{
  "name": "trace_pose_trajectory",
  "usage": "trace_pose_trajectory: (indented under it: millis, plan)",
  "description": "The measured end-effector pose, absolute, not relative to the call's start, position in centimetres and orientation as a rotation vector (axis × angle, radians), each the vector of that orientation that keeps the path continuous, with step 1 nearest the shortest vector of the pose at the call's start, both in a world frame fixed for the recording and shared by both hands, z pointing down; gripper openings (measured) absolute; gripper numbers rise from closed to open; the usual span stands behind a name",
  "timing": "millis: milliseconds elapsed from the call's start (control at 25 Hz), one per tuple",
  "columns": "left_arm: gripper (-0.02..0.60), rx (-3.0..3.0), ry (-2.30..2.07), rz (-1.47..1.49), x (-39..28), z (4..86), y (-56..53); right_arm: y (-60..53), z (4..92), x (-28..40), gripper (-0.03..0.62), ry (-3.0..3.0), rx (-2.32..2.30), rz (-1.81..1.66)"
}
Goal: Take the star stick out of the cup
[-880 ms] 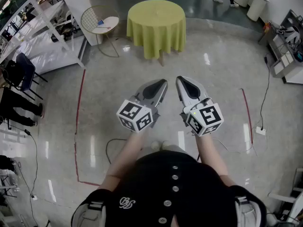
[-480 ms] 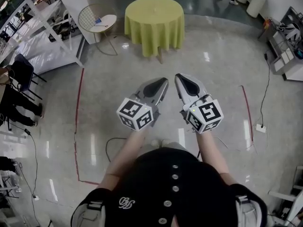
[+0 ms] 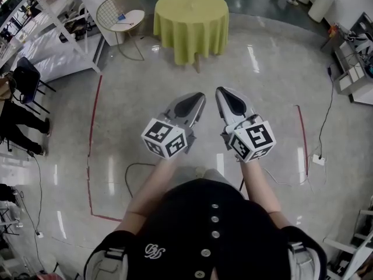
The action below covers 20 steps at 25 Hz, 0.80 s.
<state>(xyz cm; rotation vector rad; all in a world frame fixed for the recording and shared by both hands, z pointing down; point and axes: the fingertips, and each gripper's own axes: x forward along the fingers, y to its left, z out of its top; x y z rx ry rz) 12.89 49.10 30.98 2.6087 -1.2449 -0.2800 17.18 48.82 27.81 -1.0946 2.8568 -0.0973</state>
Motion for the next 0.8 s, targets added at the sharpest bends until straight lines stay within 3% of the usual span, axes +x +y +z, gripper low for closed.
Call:
trace_pose_trajectory:
  millis: [800]
  plan:
    - [0.026, 2.621, -1.278, -0.441, 11.3, 29.8, 40.8, 41.2, 28.6, 16.1, 0.003, 2.789, -1.147, -0.137]
